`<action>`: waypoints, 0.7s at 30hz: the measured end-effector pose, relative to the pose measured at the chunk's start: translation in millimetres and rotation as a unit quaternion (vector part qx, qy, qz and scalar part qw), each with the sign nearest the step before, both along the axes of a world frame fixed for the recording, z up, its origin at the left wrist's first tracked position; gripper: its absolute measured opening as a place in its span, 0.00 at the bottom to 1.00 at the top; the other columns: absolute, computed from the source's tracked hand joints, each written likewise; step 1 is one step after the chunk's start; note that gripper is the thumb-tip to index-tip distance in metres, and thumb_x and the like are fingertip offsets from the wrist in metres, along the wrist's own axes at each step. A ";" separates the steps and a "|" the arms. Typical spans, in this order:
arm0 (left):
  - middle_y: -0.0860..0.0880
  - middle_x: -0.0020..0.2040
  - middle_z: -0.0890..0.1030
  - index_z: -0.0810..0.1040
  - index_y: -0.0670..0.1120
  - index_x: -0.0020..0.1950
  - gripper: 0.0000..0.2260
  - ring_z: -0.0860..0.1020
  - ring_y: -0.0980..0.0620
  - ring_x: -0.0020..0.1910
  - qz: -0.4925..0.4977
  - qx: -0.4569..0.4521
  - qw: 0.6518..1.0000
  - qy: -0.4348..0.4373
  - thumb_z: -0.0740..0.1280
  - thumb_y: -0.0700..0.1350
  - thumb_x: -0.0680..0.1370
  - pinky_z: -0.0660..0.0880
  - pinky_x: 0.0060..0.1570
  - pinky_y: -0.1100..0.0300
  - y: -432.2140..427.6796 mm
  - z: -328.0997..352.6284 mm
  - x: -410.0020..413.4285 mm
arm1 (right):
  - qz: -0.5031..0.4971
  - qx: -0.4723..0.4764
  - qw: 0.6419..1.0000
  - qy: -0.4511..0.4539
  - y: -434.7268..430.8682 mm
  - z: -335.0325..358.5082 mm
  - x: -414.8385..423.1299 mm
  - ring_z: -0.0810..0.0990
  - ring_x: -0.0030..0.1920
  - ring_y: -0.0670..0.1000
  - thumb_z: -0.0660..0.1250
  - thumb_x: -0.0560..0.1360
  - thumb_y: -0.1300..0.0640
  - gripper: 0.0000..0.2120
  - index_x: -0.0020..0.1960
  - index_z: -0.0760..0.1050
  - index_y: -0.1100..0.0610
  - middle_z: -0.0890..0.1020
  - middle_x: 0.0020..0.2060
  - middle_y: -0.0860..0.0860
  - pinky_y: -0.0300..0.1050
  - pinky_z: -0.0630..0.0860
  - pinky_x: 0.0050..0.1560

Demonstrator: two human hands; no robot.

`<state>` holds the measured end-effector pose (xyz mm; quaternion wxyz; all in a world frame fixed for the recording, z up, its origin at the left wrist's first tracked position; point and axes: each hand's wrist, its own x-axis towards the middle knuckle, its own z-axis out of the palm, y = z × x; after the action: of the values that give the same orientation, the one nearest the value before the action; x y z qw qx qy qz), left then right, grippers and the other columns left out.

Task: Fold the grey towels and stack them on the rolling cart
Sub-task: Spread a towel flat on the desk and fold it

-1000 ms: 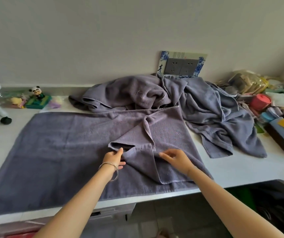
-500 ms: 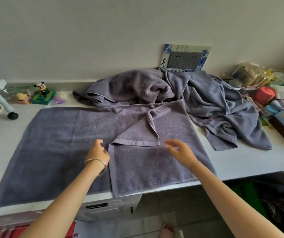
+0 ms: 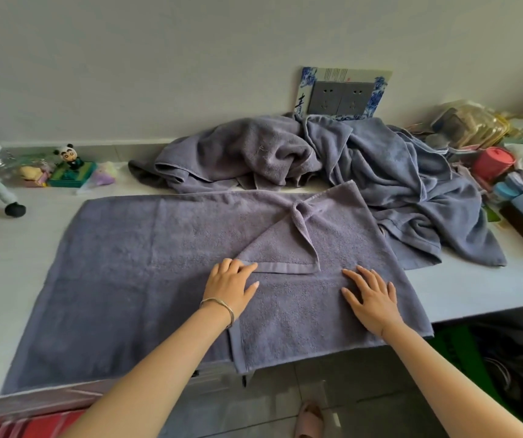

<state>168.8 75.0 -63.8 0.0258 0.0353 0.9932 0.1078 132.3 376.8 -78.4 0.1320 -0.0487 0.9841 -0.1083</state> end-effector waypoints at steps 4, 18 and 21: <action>0.49 0.65 0.69 0.67 0.50 0.70 0.19 0.67 0.47 0.64 0.046 0.029 0.998 0.013 0.59 0.52 0.80 0.64 0.62 0.55 -4.9 -2.0 -6.7 | -0.058 -0.099 0.992 0.056 -21.7 17.3 -21.0 0.63 0.69 0.53 0.58 0.78 0.42 0.18 0.63 0.73 0.48 0.72 0.65 0.50 0.51 0.56 0.70; 0.50 0.41 0.77 0.76 0.43 0.49 0.06 0.74 0.51 0.42 0.163 0.327 0.931 -0.015 0.63 0.44 0.79 0.66 0.35 0.65 -21.0 7.5 -24.0 | -0.172 -0.277 0.936 -0.134 -121.4 51.9 -96.0 0.77 0.43 0.56 0.65 0.74 0.42 0.20 0.53 0.70 0.59 0.77 0.47 0.59 0.46 0.75 0.44; 0.50 0.35 0.72 0.71 0.44 0.45 0.06 0.72 0.49 0.39 0.192 0.406 0.889 -0.093 0.60 0.44 0.80 0.72 0.36 0.58 -24.2 13.5 -22.8 | -0.106 -0.032 0.981 -0.162 -124.8 48.2 -93.7 0.78 0.45 0.55 0.66 0.75 0.45 0.19 0.50 0.69 0.61 0.75 0.46 0.56 0.44 0.70 0.34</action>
<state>146.1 50.8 -50.3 0.0805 -0.1588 0.8433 0.5071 38.7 251.9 -30.2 0.2753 0.0702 0.9454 -0.1594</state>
